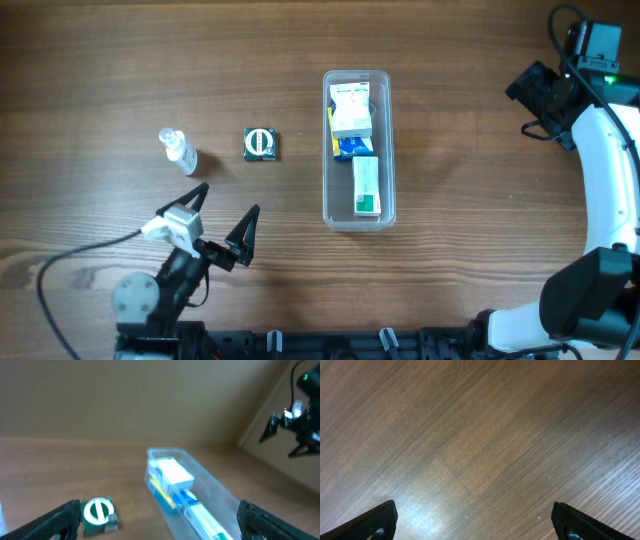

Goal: Pack container

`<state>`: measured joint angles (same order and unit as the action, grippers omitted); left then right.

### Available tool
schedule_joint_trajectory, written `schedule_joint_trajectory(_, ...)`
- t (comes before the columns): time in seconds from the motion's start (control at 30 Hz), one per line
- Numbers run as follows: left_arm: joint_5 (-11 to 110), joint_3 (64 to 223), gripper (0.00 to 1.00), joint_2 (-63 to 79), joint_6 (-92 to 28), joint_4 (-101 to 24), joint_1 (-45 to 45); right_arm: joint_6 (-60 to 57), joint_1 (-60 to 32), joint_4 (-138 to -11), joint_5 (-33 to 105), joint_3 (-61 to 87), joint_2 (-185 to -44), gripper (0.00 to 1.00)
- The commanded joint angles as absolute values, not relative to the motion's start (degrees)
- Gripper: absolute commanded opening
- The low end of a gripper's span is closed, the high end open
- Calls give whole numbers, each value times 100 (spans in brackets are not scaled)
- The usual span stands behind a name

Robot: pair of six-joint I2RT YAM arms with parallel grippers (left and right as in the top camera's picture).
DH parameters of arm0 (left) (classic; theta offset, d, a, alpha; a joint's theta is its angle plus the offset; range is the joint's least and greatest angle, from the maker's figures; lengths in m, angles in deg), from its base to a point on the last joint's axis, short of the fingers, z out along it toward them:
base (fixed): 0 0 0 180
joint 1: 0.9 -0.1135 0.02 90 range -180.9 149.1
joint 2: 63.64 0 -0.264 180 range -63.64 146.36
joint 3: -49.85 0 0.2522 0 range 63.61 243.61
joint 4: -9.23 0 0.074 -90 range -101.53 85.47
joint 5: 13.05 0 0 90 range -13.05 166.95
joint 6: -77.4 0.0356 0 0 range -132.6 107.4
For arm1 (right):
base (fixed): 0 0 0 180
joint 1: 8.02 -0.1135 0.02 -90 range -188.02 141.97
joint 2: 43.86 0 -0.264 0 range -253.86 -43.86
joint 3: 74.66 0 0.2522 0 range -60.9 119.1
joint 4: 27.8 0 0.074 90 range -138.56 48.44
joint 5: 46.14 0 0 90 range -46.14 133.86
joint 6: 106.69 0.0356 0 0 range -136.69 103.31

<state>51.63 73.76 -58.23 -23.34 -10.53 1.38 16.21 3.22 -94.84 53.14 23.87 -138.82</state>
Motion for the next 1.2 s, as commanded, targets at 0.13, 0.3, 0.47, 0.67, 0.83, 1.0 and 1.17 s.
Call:
schedule_joint_trajectory(0.13, 4932, 12307, 100, -1758, -1147, -4889, 123, 1669, 313, -9468, 5439, 2372, -13930, 100)
schedule_joint_trajectory(0.3, 5231, 14134, 99, -263, -1375, -5866, 591, 1669, 313, -9468, 5439, 2372, -13930, 100)
schedule_joint_trajectory(0.47, 7943, 15299, 100, 1613, -2489, -7289, 2075, 1672, 313, -9468, 5439, 2372, -13930, 100)
schedule_joint_trajectory(0.67, 7509, 15297, 100, 2918, -2848, -6445, 1876, 1672, 313, -9468, 5439, 2370, -13930, 100)
schedule_joint_trajectory(0.83, 7502, 15297, 100, 3989, -2813, -6509, 1367, 1669, 313, -9468, 5439, 2372, -13930, 100)
schedule_joint_trajectory(1.0, 7489, 15297, 100, 4725, -3224, -6437, 1349, 1667, 313, -9468, 5439, 2370, -13930, 100)
schedule_joint_trajectory(1.17, 7489, 15297, 100, 5324, -2942, -6146, 1343, 1669, 313, -9468, 5439, 2372, -13930, 100)
